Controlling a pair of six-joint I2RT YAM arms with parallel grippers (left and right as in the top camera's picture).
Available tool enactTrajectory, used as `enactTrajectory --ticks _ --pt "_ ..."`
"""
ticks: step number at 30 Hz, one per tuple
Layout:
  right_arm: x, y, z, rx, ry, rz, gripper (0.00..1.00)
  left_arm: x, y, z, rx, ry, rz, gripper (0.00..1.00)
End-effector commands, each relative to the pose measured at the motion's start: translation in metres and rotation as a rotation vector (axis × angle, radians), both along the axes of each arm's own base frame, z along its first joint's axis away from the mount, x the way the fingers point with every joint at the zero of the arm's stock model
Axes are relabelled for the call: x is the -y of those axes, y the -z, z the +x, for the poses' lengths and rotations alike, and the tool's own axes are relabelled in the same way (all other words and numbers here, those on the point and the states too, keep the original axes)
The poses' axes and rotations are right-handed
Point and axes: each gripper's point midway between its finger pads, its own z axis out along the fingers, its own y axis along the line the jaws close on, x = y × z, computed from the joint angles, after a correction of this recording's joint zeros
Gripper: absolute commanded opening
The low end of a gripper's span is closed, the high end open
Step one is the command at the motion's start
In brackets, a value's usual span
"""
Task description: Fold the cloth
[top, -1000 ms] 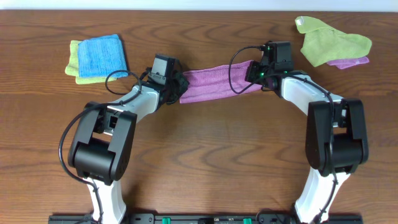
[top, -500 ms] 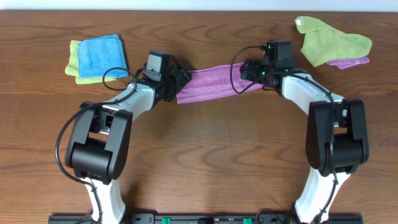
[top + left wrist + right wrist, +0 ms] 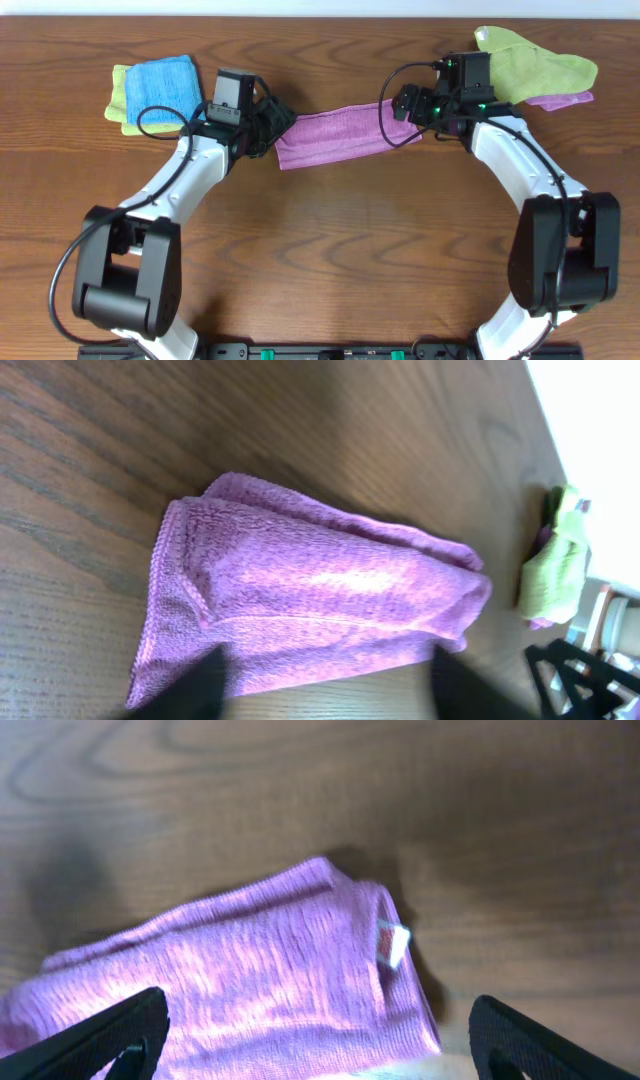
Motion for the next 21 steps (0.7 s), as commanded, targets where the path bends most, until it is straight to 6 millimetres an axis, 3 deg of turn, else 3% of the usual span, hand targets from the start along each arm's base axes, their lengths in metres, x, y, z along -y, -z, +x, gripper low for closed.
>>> enactTrajectory --ticks 1,11,21 --pt "0.006 -0.008 -0.005 -0.019 0.024 0.013 0.96 0.008 -0.009 -0.003 0.013 0.02 -0.015 0.06" --pt "0.011 0.007 -0.04 -0.205 0.046 0.113 0.99 0.024 0.014 0.0 -0.012 -0.016 0.01 0.06" --pt "0.014 0.024 -0.03 -0.208 0.072 0.11 0.96 0.026 0.064 0.007 -0.088 -0.048 0.009 0.06"
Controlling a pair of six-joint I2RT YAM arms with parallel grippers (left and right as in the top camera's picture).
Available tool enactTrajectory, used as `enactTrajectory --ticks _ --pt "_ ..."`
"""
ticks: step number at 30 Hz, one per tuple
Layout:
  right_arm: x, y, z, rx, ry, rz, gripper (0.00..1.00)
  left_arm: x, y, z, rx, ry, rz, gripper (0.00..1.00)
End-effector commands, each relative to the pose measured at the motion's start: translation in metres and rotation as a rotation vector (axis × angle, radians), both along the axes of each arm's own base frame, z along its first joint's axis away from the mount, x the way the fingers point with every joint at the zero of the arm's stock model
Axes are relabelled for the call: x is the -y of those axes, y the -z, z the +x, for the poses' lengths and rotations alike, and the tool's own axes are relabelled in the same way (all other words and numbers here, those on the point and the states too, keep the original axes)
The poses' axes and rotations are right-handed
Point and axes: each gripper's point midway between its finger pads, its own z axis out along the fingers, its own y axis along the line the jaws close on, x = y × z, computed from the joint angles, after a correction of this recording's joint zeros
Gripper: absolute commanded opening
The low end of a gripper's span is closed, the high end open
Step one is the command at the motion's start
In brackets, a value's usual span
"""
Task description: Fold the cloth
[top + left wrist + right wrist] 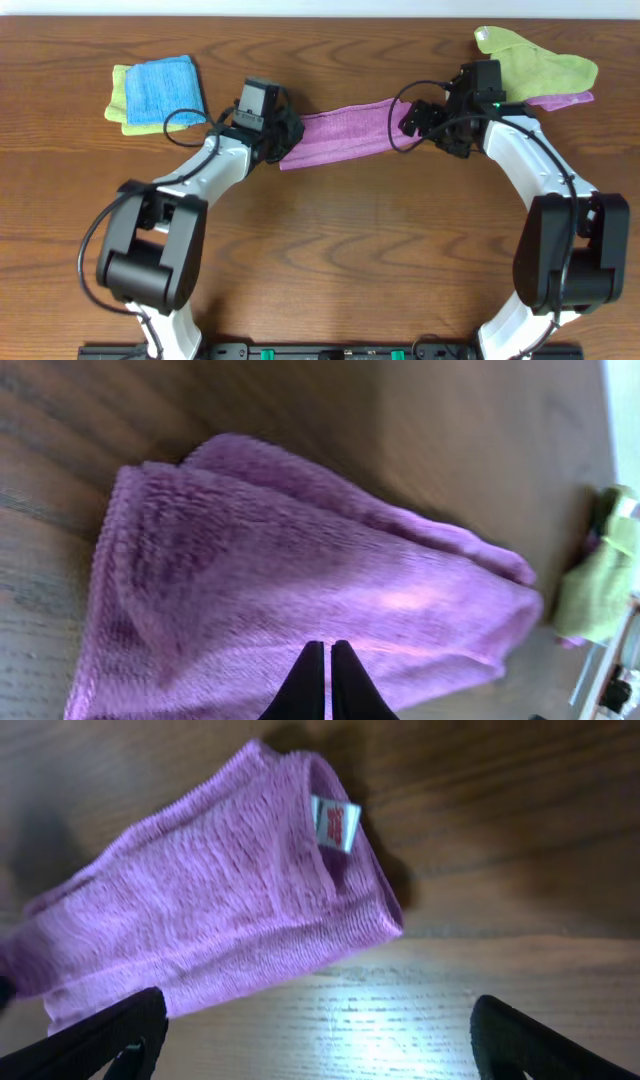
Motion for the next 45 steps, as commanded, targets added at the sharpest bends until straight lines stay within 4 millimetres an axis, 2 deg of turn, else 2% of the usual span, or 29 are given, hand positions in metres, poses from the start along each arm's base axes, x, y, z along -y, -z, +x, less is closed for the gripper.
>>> enactTrajectory --ticks 1,10,18,21,28,33,35,38,44,45 --pt "0.0 0.011 0.005 -0.023 0.031 0.026 0.96 -0.002 0.016 0.003 -0.026 -0.029 0.008 0.06" --pt "-0.004 0.043 0.011 -0.065 0.052 0.057 0.95 -0.007 0.032 0.001 -0.058 -0.053 0.029 0.05" --pt "-0.006 0.042 0.023 -0.028 0.082 0.081 0.95 -0.009 0.049 -0.003 -0.095 -0.055 0.046 0.06" --pt "-0.009 0.05 0.023 -0.049 0.098 0.097 0.94 -0.009 0.052 -0.004 -0.101 -0.055 0.049 0.06" --pt "-0.021 0.069 0.021 -0.089 0.1 0.13 0.93 -0.009 0.053 -0.005 -0.108 -0.055 0.051 0.06" --pt "-0.038 0.076 0.021 -0.088 0.073 0.133 0.85 -0.011 0.056 -0.009 -0.127 -0.052 0.06 0.06" --pt "-0.045 0.077 0.019 -0.096 0.062 0.137 0.77 -0.01 0.056 -0.01 -0.128 -0.05 0.056 0.06" --pt "-0.05 0.078 0.018 -0.092 0.053 0.124 0.54 -0.011 0.056 -0.01 -0.129 -0.05 0.054 0.06" --pt "-0.045 0.08 0.021 -0.078 0.06 0.093 0.1 -0.011 0.056 -0.01 -0.131 -0.05 0.055 0.06" --pt "-0.043 0.079 0.021 -0.073 0.057 0.087 0.06 -0.011 0.056 -0.01 -0.133 -0.05 0.055 0.06"
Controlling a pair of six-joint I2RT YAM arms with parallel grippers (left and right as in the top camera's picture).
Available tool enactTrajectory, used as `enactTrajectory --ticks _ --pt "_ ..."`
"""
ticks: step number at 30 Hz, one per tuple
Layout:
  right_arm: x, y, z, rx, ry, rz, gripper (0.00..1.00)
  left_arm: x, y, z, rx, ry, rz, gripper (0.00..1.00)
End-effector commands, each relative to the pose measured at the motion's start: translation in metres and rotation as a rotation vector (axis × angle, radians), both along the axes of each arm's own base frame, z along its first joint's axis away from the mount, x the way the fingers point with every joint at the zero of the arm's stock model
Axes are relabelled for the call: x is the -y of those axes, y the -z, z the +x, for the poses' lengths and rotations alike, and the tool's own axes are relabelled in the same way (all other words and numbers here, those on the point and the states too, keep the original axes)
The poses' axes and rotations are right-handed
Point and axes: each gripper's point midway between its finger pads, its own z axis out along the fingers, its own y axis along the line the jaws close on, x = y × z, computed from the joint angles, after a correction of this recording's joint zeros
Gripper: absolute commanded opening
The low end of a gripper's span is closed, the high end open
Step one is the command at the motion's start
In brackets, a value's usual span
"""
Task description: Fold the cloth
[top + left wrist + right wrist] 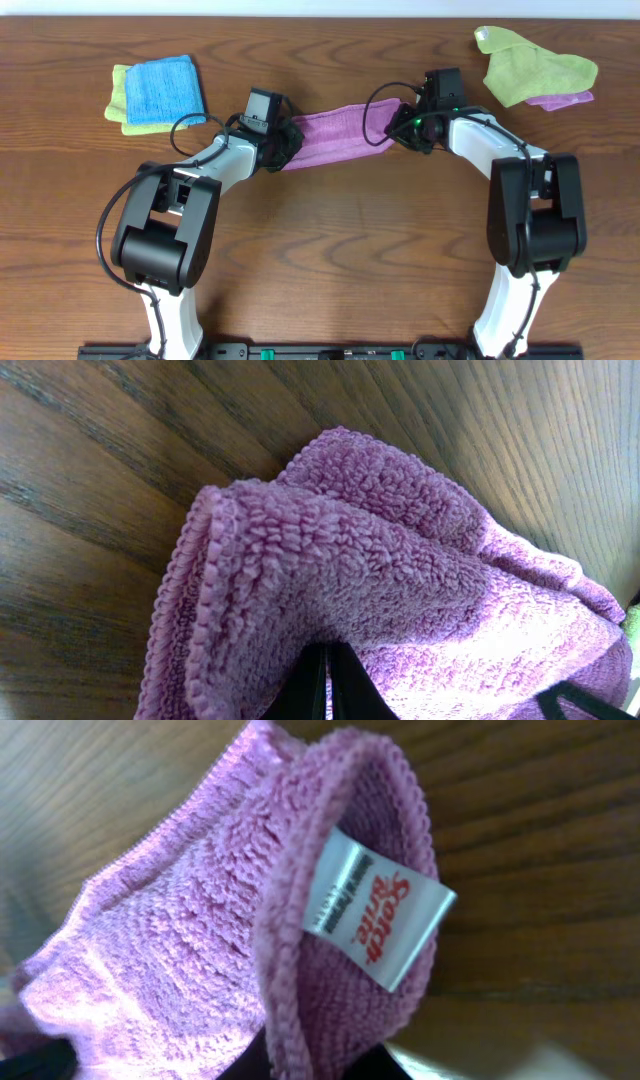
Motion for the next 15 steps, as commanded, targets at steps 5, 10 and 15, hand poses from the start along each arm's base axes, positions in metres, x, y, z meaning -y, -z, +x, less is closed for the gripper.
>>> enactTrajectory --ticks 5,10,15 --pt "0.015 -0.009 0.005 0.054 -0.015 -0.054 0.01 -0.007 0.015 -0.008 -0.054 -0.014 0.029 0.06" --pt "0.01 -0.056 0.016 0.193 -0.07 -0.06 0.01 -0.004 0.014 -0.009 -0.057 -0.005 0.016 0.06" --pt "-0.02 -0.077 0.008 0.239 -0.167 -0.016 0.01 -0.002 0.014 -0.01 -0.06 0.0 0.007 0.06"
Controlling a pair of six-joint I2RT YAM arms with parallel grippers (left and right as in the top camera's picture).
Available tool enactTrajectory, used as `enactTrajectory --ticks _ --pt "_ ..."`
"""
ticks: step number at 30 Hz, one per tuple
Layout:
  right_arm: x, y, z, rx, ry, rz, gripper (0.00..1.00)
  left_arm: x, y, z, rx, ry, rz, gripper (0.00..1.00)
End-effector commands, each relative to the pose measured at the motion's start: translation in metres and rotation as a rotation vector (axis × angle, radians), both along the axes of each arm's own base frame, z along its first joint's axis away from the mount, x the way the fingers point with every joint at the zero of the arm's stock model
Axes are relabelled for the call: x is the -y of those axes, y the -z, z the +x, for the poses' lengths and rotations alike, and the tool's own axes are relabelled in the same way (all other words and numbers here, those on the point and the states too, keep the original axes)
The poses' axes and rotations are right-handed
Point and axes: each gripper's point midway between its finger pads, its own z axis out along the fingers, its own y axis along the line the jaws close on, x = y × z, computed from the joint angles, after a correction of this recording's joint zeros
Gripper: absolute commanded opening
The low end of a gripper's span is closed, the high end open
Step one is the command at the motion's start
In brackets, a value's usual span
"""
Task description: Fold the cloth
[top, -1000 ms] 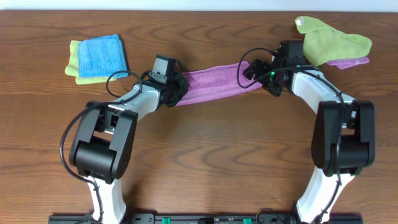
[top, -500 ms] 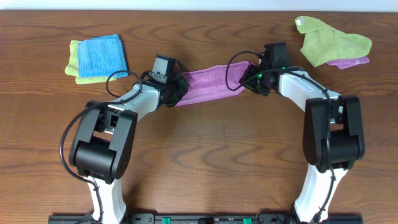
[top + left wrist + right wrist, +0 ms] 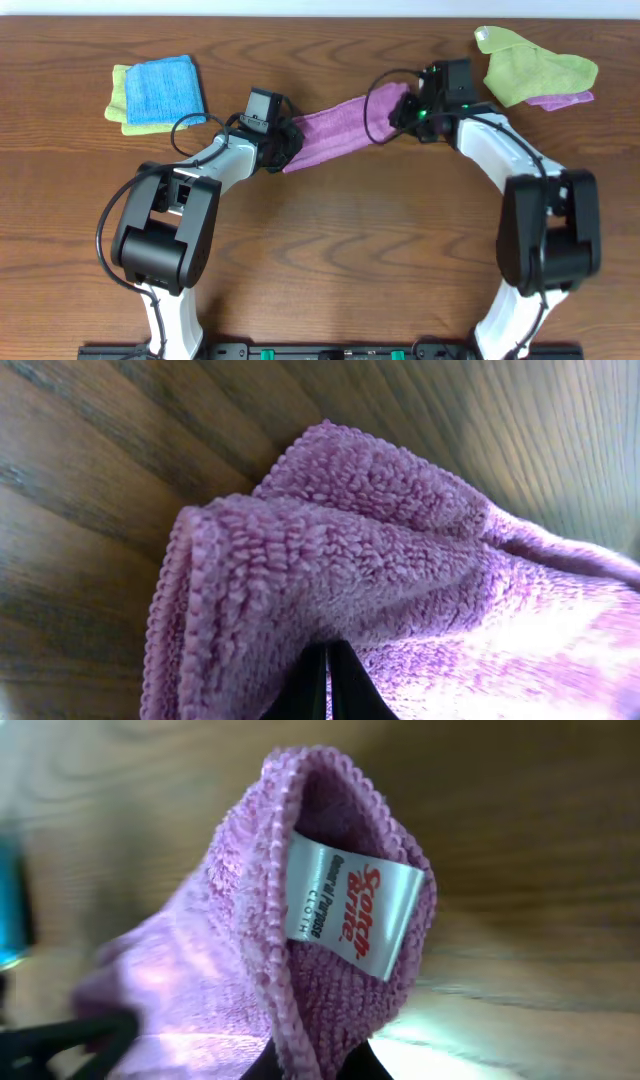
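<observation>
A purple cloth (image 3: 335, 126), folded into a long strip, stretches between both grippers above the wooden table (image 3: 330, 250). My left gripper (image 3: 283, 145) is shut on its left end; in the left wrist view the dark fingertips (image 3: 325, 685) pinch the fuzzy purple cloth (image 3: 400, 560). My right gripper (image 3: 400, 108) is shut on the right end, which is raised and bunched. The right wrist view shows that end of the cloth (image 3: 330, 970) with a white label (image 3: 350, 915) hanging over my right gripper (image 3: 315, 1065).
A blue cloth (image 3: 165, 85) lies folded on a yellow-green one (image 3: 120, 112) at the back left. A loose green cloth (image 3: 535, 65) covers a purple one (image 3: 560, 100) at the back right.
My right gripper has lifted the right end of the cloth up and slightly back, so the strip now slopes upward to the right. My left gripper stays shut on the left end.
Both grippers first stood open at the ends of the purple strip lying on the table. The left one then shut at the left end while the right stayed open. After that both were shut on the cloth ends. Now the right end is raised.
</observation>
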Motion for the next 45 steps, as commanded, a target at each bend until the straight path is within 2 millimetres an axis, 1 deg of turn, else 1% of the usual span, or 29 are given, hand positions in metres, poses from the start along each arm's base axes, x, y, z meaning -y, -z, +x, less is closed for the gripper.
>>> enactTrajectory --ticks 1,9,13,18,23,27,30,35,37,40,41,45 --pt "-0.022 -0.018 -0.006 0.052 -0.084 0.005 0.01 -0.004 0.014 -0.007 -0.046 -0.006 0.013 0.06" --pt "-0.086 -0.023 -0.025 0.086 -0.218 0.015 0.01 -0.002 0.013 -0.007 -0.046 0.001 0.003 0.06" --pt "-0.111 -0.025 -0.034 0.099 -0.27 0.017 0.01 0.0 0.011 -0.007 -0.045 0.009 -0.012 0.06" --pt "-0.122 -0.024 -0.04 0.103 -0.29 0.004 0.01 0.003 0.001 -0.002 -0.008 0.083 -0.026 0.06" --pt "-0.125 -0.023 -0.042 0.102 -0.297 0.002 0.01 -0.007 -0.018 0.004 0.022 0.112 -0.022 0.06" --pt "-0.127 -0.023 -0.043 0.102 -0.3 0.002 0.01 -0.018 -0.045 0.01 0.083 0.129 0.001 0.06" --pt "-0.133 -0.023 -0.047 0.103 -0.314 0.001 0.01 -0.025 -0.065 0.014 0.126 0.129 0.006 0.06" --pt "-0.144 -0.022 -0.053 0.107 -0.334 -0.011 0.01 -0.034 -0.088 0.015 0.171 0.117 0.01 0.06" --pt "-0.149 -0.022 -0.056 0.109 -0.346 -0.013 0.01 -0.042 -0.099 0.016 0.191 0.109 0.018 0.06" --pt "-0.158 -0.022 -0.062 0.116 -0.364 -0.023 0.01 -0.06 -0.115 0.015 0.216 0.092 0.043 0.06" --pt "-0.162 -0.022 -0.063 0.124 -0.37 -0.03 0.01 -0.069 -0.121 0.014 0.222 0.08 0.057 0.05" --pt "-0.174 -0.022 -0.068 0.138 -0.392 -0.03 0.01 -0.093 -0.131 0.009 0.219 0.04 0.087 0.06"
